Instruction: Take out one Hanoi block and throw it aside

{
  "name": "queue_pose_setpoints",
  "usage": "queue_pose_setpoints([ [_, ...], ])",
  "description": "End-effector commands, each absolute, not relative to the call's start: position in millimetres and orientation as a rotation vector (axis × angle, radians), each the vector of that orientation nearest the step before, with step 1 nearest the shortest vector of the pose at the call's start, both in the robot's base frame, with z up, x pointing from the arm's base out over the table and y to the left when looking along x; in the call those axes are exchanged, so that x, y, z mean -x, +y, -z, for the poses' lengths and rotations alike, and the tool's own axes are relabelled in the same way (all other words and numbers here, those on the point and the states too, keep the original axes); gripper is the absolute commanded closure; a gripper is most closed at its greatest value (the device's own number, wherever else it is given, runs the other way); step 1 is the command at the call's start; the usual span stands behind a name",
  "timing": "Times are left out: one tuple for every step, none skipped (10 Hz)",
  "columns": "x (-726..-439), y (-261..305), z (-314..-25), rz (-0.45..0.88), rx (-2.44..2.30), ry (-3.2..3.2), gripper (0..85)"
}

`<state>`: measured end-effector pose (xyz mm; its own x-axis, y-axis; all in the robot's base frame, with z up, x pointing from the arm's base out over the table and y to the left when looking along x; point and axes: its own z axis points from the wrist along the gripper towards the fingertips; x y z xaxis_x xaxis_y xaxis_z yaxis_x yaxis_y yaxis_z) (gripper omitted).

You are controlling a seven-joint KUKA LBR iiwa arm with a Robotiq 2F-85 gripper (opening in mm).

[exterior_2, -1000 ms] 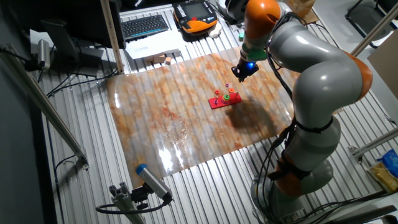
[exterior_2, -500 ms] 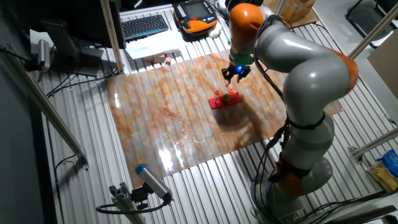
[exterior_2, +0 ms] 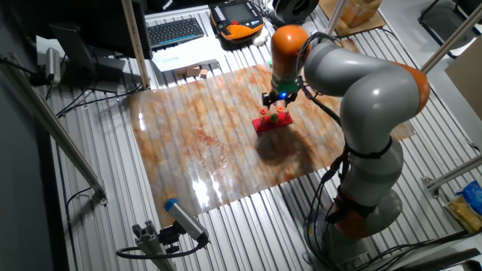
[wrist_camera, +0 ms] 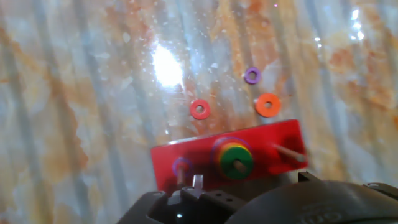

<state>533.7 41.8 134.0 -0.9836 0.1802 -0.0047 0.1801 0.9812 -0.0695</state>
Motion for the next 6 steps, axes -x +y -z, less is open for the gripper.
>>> queue_pose_setpoints([
  [-534.8, 41.3, -99.7, -0.098, 0.276, -3.125, 17.0],
  [-536.3, 38.4, -95.9, -0.081, 0.261, -3.127, 17.0],
  [-537.7, 34.7, -90.3, -0.068, 0.245, -3.134, 17.0],
  [-539.4, 31.5, -83.4, -0.042, 0.241, -3.141, 17.0],
  [-540.9, 29.4, -77.3, -0.038, 0.237, -3.148, 17.0],
  [-541.3, 27.7, -73.5, -0.028, 0.234, -3.151, 17.0],
])
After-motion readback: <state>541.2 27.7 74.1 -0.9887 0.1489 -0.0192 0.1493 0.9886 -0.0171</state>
